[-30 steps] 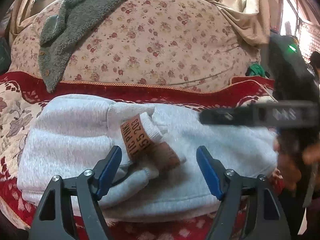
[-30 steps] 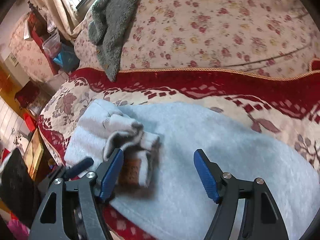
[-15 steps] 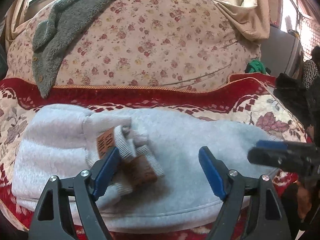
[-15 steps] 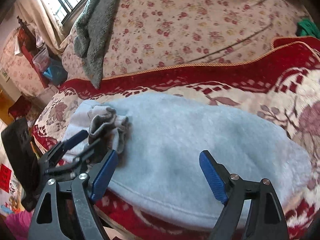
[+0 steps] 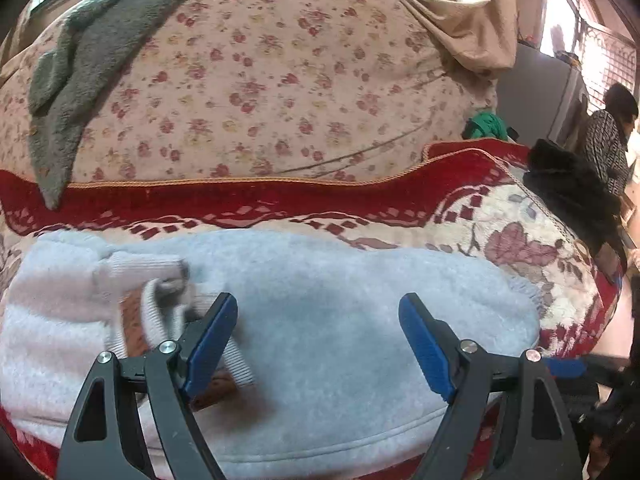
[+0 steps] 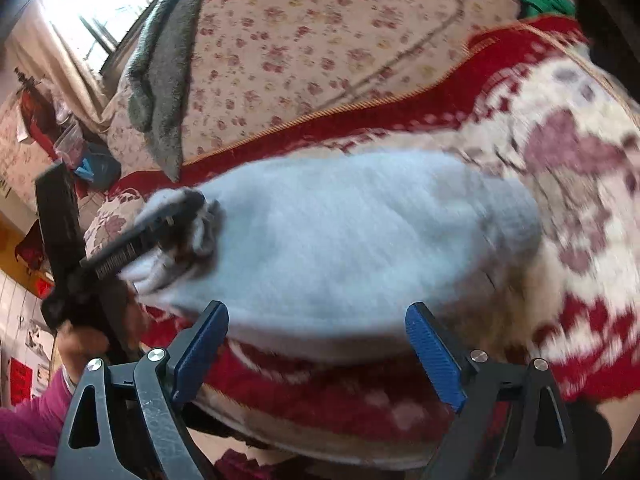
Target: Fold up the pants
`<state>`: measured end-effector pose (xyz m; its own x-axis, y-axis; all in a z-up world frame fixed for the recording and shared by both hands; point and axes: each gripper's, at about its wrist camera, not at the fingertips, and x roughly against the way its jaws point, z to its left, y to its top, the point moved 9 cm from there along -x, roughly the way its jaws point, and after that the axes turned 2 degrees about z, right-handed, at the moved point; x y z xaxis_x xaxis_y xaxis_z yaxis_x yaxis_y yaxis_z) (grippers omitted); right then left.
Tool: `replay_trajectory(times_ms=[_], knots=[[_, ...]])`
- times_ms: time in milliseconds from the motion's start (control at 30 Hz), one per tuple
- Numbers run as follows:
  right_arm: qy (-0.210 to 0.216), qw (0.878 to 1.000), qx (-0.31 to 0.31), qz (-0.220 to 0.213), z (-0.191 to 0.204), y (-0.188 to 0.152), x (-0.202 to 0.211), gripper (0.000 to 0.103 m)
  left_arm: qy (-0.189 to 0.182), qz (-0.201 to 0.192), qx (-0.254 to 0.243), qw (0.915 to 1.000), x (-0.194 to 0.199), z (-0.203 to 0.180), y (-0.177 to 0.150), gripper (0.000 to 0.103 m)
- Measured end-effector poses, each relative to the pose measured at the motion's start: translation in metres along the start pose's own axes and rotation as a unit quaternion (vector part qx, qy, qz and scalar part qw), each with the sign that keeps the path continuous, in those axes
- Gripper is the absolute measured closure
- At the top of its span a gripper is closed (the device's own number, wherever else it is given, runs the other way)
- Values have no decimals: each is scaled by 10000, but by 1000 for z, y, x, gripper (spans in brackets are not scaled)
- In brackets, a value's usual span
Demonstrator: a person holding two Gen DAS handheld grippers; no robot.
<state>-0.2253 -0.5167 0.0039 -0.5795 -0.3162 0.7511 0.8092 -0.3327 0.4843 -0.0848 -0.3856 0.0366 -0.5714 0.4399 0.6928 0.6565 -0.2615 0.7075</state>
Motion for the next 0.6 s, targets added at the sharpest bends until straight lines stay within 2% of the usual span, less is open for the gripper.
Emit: replay_trajectory(times_ms=[233, 433, 600], knots=[[215, 9980, -582, 77, -31, -22, -3, 9, -358, 194, -109, 9991, -18, -26, 7, 15], [294, 9960, -848, 19, -45, -20, -15, 8, -512, 439, -269, 9974, -38, -40, 9, 15], [618, 9910, -1181, -110, -54, -13, -26, 7, -637, 637, -316, 9954, -56, -47, 12, 15]])
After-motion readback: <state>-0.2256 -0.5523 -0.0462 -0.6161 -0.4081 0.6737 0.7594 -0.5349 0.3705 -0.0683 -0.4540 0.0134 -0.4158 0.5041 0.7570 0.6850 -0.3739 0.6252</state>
